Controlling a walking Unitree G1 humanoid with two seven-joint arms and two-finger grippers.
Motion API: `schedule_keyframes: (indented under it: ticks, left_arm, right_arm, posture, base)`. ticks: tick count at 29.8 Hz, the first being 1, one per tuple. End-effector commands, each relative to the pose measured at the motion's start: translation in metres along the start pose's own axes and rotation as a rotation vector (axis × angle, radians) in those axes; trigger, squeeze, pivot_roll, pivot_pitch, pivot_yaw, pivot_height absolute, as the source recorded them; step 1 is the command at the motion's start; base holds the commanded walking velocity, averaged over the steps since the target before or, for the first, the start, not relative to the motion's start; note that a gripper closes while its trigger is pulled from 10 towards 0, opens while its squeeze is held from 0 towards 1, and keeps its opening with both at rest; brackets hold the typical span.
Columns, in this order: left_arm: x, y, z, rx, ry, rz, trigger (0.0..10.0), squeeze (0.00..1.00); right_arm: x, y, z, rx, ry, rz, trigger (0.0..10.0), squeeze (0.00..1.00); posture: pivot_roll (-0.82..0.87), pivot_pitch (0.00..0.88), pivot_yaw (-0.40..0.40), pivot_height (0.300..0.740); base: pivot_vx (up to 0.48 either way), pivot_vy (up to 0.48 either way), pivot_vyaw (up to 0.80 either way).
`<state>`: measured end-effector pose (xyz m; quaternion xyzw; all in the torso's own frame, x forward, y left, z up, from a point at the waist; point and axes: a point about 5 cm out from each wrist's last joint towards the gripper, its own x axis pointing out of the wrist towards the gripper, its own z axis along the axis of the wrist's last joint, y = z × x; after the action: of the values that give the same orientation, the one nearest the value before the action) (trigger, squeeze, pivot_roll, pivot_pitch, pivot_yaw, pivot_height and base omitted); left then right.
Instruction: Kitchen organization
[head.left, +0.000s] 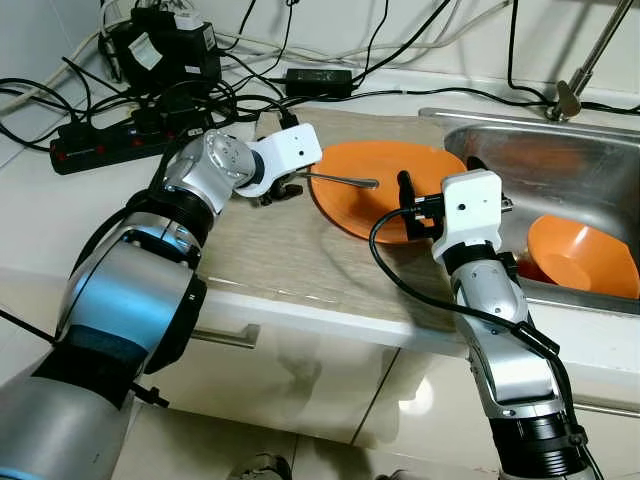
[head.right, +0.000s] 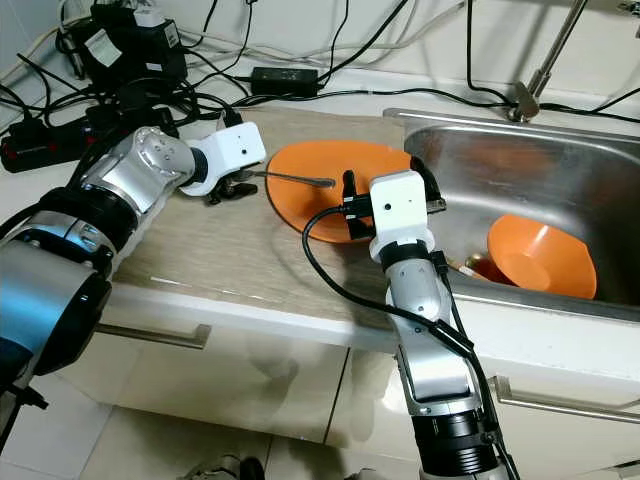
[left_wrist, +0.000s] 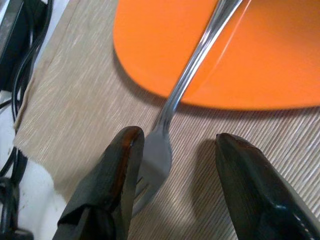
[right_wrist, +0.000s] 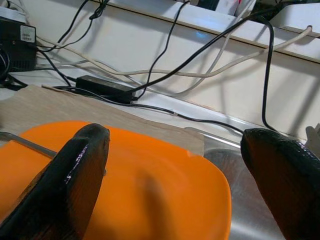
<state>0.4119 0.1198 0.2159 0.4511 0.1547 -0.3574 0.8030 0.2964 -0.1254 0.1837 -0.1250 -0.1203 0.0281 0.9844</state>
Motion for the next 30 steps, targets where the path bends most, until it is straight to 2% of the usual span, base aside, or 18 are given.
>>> schedule_keyframes:
  ticks: [1,6,7,20,30]
  left_arm:
    - [0.003,-0.005,-0.005,0.003,0.020,-0.004,10.0,0.00]
    - [0.005,-0.007,-0.005,-0.001,0.025,-0.002,10.0,0.00]
    - [0.006,-0.009,-0.007,-0.021,0.030,0.005,0.0,0.00]
    - [0.007,-0.010,-0.018,-0.175,0.023,0.074,0.0,0.00]
    - [0.010,-0.016,-0.021,-0.276,-0.017,0.059,0.0,0.00]
  right_arm:
    - [-0.003,-0.005,0.000,-0.015,0.008,-0.021,10.0,0.00]
    - [-0.003,-0.005,0.000,-0.016,0.008,-0.026,10.0,0.00]
    - [-0.004,-0.006,0.000,-0.015,0.008,-0.028,10.0,0.00]
    - [-0.004,-0.005,0.000,-0.008,0.014,-0.020,10.0,0.00]
    - [-0.002,-0.003,0.000,-0.005,0.016,-0.006,10.0,0.00]
  posture:
    - [-0.19,0.000,0.035,0.740]
    - [-0.19,0.001,0.038,0.740]
    - [-0.20,0.003,0.038,0.740]
    - [-0.19,0.009,0.018,0.740]
    - [-0.18,0.007,0.003,0.740]
  base:
    - [0.000,0.000,0.00]
    - [0.000,0.000,0.00]
    - [0.000,0.000,0.00]
    - [0.000,0.000,0.00]
    - [0.000,0.000,0.00]
